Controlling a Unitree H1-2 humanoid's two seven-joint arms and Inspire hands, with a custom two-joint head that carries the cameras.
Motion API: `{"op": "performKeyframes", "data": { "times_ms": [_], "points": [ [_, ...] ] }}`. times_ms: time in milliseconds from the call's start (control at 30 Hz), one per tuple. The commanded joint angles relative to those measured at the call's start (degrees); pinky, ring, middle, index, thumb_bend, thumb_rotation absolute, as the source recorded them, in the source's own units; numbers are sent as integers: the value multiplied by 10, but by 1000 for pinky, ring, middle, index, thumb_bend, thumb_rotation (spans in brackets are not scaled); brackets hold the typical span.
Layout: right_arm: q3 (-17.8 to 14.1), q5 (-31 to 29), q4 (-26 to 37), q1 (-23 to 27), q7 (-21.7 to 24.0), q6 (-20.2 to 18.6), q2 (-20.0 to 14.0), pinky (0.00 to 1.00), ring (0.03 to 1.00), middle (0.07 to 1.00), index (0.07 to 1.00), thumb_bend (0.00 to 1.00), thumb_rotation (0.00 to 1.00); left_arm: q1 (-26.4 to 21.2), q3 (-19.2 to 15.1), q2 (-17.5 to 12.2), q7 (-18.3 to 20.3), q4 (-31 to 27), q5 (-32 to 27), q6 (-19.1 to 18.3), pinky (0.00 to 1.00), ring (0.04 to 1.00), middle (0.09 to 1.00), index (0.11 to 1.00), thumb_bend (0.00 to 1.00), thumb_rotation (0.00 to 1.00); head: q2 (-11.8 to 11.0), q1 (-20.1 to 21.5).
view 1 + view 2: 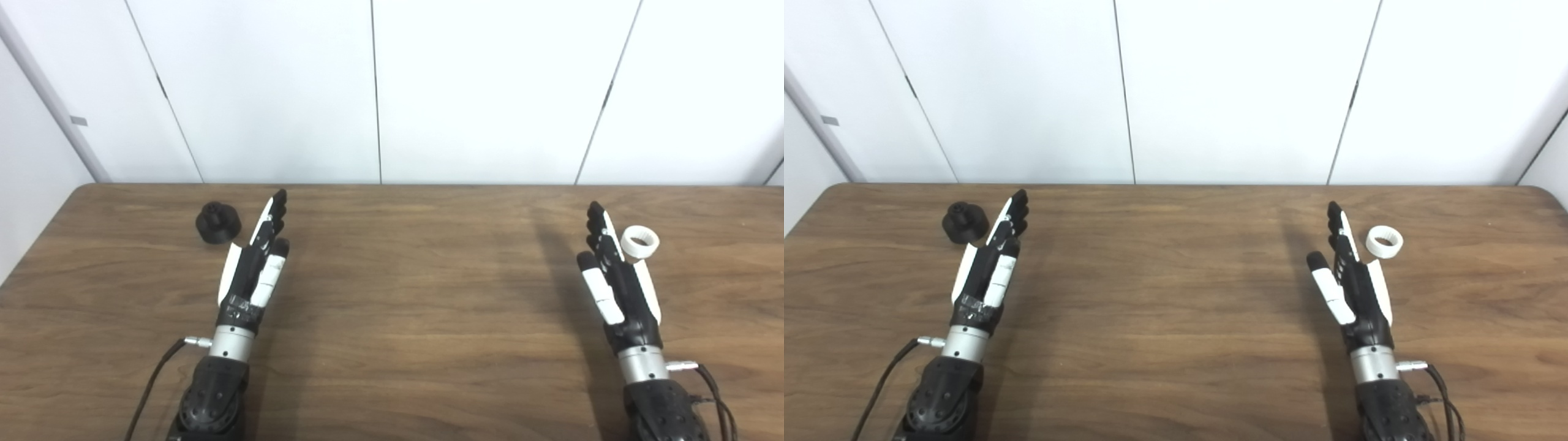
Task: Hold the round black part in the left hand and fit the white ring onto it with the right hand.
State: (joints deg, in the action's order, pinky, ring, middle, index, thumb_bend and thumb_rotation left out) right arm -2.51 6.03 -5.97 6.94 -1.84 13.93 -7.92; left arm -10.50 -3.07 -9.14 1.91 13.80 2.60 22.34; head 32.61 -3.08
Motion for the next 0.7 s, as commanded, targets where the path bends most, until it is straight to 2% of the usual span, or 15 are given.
{"op": "performKeyframes", "data": {
  "times_ms": [0, 300, 500, 567, 667],
  "points": [
    [2, 4, -25, -28, -1, 7, 0, 1000, 1000, 1000, 1000, 580, 903, 37, 3, 4, -3, 35, 1, 9, 996, 1000, 1000, 1000, 686, 926, 0, 0],
    [1, 8, -25, -26, -5, 11, -1, 1000, 1000, 1000, 1000, 576, 909, 40, 3, 7, -6, 31, 3, 7, 994, 1000, 1000, 1000, 692, 929, -1, 0],
    [1, 5, -32, -24, -3, 23, -1, 1000, 1000, 1000, 1000, 589, 910, 39, 2, 8, -17, 36, 19, 22, 960, 1000, 1000, 996, 684, 916, -19, -17],
    [2, 5, -42, -23, -3, 32, -3, 1000, 1000, 1000, 1000, 585, 910, 37, 1, 10, -40, 39, 47, 36, 914, 975, 996, 978, 681, 843, -25, -25],
    [1, 2, -56, -20, 0, 40, -5, 1000, 1000, 1000, 1000, 583, 901, 36, 3, 13, -70, 37, 74, 44, 888, 947, 965, 940, 741, 667, -32, -32]
  ]
}}
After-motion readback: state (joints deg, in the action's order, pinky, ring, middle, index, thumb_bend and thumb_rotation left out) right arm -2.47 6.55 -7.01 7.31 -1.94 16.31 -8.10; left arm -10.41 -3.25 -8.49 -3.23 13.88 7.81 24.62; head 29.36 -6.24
